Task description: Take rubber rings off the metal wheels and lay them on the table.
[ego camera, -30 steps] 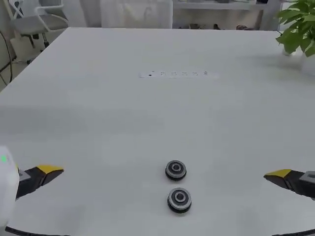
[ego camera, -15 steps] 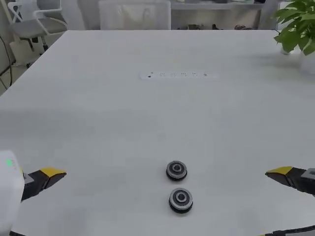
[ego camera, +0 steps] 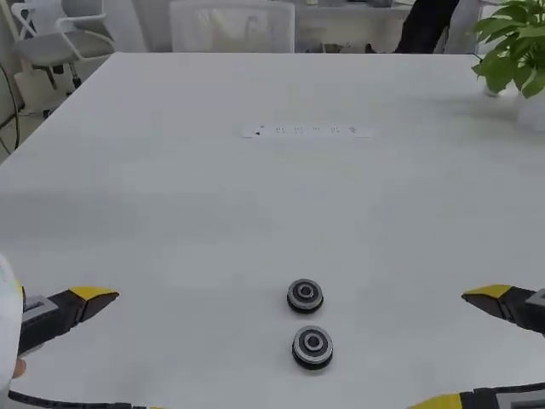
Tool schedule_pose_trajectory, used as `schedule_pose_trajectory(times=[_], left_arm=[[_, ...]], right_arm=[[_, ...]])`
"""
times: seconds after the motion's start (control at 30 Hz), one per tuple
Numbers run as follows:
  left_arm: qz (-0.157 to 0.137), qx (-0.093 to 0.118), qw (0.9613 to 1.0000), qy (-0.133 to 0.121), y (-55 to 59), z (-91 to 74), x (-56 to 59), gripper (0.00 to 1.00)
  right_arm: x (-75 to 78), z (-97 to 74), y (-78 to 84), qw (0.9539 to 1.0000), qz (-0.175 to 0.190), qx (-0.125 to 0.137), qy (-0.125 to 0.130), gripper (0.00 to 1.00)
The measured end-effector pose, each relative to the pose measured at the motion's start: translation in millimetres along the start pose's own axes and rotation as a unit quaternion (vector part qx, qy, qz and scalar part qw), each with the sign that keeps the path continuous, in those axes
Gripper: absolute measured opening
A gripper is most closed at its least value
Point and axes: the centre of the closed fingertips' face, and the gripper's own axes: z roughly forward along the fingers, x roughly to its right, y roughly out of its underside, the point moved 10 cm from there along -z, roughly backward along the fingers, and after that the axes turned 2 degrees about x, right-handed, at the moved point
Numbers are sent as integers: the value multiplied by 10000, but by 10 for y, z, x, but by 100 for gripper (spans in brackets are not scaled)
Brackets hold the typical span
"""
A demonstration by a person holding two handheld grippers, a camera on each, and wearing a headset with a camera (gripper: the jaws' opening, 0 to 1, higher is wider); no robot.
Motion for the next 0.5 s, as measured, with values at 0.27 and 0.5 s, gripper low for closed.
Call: schedule_pose_trajectory(times=[0.27, 0.5], left_arm=[[-150, 319, 9993, 100, -55, -26, -17, 99], [-15, 274, 9995, 122, -87, -17, -66, 99]], right_arm=[[20, -47, -47, 9992, 257, 284, 63, 90], [46, -112, -114, 9983, 354, 451, 93, 89]])
